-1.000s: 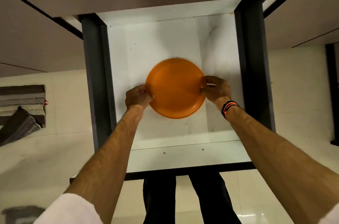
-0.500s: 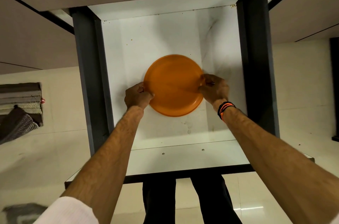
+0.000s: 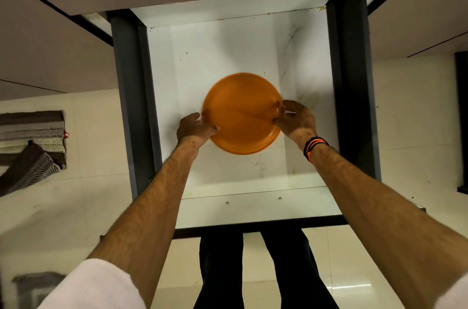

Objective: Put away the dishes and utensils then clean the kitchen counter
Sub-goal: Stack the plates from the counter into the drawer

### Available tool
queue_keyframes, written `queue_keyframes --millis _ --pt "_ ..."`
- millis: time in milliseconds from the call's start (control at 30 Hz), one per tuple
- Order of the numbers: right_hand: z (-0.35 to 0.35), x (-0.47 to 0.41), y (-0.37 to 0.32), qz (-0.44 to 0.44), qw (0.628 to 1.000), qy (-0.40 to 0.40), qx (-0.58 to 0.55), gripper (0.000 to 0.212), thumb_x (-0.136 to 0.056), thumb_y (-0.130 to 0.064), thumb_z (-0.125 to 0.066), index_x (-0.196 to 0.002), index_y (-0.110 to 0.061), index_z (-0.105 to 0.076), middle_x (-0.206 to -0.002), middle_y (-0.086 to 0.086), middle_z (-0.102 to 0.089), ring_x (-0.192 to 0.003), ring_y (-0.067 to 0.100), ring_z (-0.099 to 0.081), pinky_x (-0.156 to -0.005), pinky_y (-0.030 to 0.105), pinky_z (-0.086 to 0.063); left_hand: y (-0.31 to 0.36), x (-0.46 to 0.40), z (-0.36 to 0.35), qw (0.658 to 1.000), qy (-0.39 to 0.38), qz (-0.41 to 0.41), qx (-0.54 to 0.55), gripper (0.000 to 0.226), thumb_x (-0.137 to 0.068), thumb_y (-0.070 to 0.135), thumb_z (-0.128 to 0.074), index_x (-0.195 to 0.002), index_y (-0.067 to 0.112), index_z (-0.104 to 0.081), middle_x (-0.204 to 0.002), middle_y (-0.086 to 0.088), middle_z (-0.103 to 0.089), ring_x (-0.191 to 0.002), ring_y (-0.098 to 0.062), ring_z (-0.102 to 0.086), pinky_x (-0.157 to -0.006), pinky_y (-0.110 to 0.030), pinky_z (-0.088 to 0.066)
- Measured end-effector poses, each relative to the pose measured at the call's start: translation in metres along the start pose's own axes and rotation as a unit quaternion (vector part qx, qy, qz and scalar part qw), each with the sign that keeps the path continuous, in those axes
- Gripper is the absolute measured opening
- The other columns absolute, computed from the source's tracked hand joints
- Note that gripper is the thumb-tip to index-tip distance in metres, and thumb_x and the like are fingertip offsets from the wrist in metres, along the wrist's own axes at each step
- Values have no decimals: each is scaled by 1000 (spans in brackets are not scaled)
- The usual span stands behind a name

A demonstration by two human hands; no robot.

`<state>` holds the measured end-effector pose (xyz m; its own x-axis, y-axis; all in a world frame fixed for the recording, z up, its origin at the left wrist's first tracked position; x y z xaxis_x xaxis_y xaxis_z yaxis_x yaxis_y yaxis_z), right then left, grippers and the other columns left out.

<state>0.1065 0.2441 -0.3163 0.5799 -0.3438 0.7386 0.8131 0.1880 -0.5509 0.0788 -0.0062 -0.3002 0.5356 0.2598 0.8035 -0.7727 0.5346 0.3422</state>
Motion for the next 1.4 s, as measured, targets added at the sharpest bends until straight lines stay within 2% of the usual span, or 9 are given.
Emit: queue_keyframes --millis 67,200,333,533,667,767,900,1133,1400 --pt "11 23 -11 -3 1000 -6 -26 61 -78 -2 -78 -133 -16 -56 -133 4 -57 -119 24 -58 -100 35 -52 4 20 16 999 -3 24 37 76 -78 23 -82 -143 16 -45 -145 -7 -51 -133 -28 -48 -109 -40 -39" --pt "30 80 -61 50 995 -68 44 65 -79 -10 -78 -138 -14 -51 -127 5 -60 -110 22 -58 -88 31 -49 26 79 62 993 1 -16 114 77 -75 15 -84 -142 14 -46 -145 -10 -50 -131 -28 -49 -109 -38 -41" --pt "44 140 -135 126 984 -87 93 70 -80 -19 -79 -141 -14 -46 -135 7 -56 -119 27 -55 -97 38 -47 52 145 126 983 43 -72 164 77 -76 20 -83 -143 9 -45 -142 -11 -52 -125 -26 -54 -107 -37 -44" --pt "20 232 -244 244 951 -138 126 60 -83 -21 -78 -137 -14 -50 -136 5 -54 -117 24 -56 -99 39 -49 56 231 235 950 95 -123 271 46 -84 11 -76 -123 3 -53 -101 -4 -61 -91 -17 -59 -83 -30 -49" --pt "-23 282 -305 303 929 -161 136 55 -82 -20 -78 -131 -13 -55 -129 5 -58 -109 19 -57 -97 36 -50 22 262 318 932 160 -145 292 57 -82 16 -78 -131 0 -54 -127 -20 -61 -107 -26 -62 -93 -39 -51" --pt "-72 316 -341 339 917 -160 136 50 -79 -20 -80 -125 -13 -60 -125 7 -62 -112 21 -60 -100 44 -51 -13 275 387 919 199 -154 302 57 -83 26 -78 -131 5 -55 -122 -12 -63 -110 -26 -61 -95 -40 -53" --pt "-149 355 -386 364 906 -170 130 48 -78 -26 -82 -120 -18 -61 -114 -1 -64 -108 18 -62 -99 40 -52 -49 272 477 895 255 -165 326 53 -84 33 -76 -128 9 -58 -119 -6 -63 -105 -22 -63 -92 -41 -55" --pt "-280 403 -457 397 898 -153 109 47 -77 -32 -83 -116 -17 -62 -109 0 -68 -102 19 -65 -94 43 -55 -119 244 608 876 279 -167 356 50 -86 32 -75 -127 8 -58 -121 -7 -63 -107 -23 -63 -78 -34 -56" --pt "-357 395 -529 386 908 -112 120 40 -76 -31 -83 -107 -15 -63 -102 2 -68 -98 22 -66 -91 44 -56 -129 181 701 872 261 -150 386 49 -85 28 -76 -126 8 -58 -125 -9 -61 -111 -23 -61 -71 -32 -53"
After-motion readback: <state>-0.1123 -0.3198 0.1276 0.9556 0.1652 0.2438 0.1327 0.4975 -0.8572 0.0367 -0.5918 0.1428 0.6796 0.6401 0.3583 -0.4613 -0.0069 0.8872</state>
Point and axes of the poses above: each hand's wrist, its own x-axis away from the middle knuckle, its own z-axis out of the back of the hand, y = z × x, the point moved 4 cm from there along -x, towards the middle knuckle
